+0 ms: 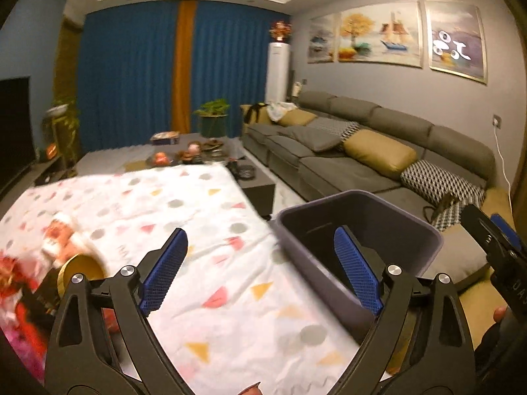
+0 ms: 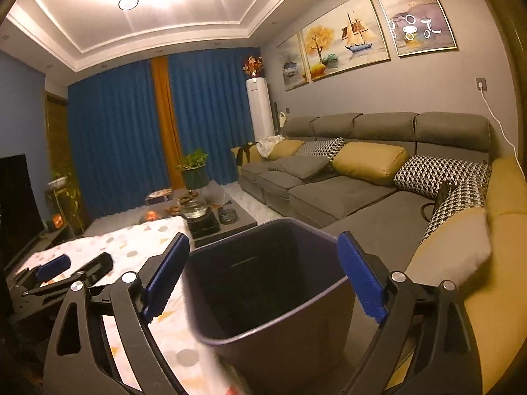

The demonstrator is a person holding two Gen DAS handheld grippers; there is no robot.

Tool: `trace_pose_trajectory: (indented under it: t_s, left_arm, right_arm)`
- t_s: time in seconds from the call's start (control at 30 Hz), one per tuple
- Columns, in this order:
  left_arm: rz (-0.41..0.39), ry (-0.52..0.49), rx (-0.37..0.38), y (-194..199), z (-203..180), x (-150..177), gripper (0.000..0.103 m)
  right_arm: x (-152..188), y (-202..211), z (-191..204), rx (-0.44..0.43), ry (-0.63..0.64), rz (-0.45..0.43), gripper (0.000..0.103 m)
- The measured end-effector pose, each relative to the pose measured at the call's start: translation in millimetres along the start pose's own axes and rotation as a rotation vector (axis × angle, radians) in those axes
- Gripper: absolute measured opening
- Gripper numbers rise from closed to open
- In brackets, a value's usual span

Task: Collect trash
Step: 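Move both grippers back to the trash pile on the bed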

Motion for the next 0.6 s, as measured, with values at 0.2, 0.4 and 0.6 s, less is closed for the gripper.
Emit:
trace_pose_trajectory:
  t_s: [0.2, 0.4, 0.6]
  left_arm:
    - [-0.042, 0.039, -0.066, 48, 44, 5, 0.089]
    - [-0.084, 0.036, -0.116, 95, 83, 15, 0.089]
    - [-0.113, 0.077, -0.209, 138, 147, 28, 0.089]
  right_arm:
    - [7, 27, 31, -0.066, 0.024, -0.012, 0.088]
    - [21, 45, 78, -0.151, 0.063, 0.007, 0.088]
    - [40, 59, 139, -0.266, 0.104, 0.048, 0.088]
Point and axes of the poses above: each gripper's, at about its wrist camera, not at the fingertips, and y roughly against the way its jaws point, z to its left, x to its underside, the point moved 8 cm from there along -y, roughly the way its jaws point, and after that the axes turned 11 degrees about y, right-handed, at the moved point
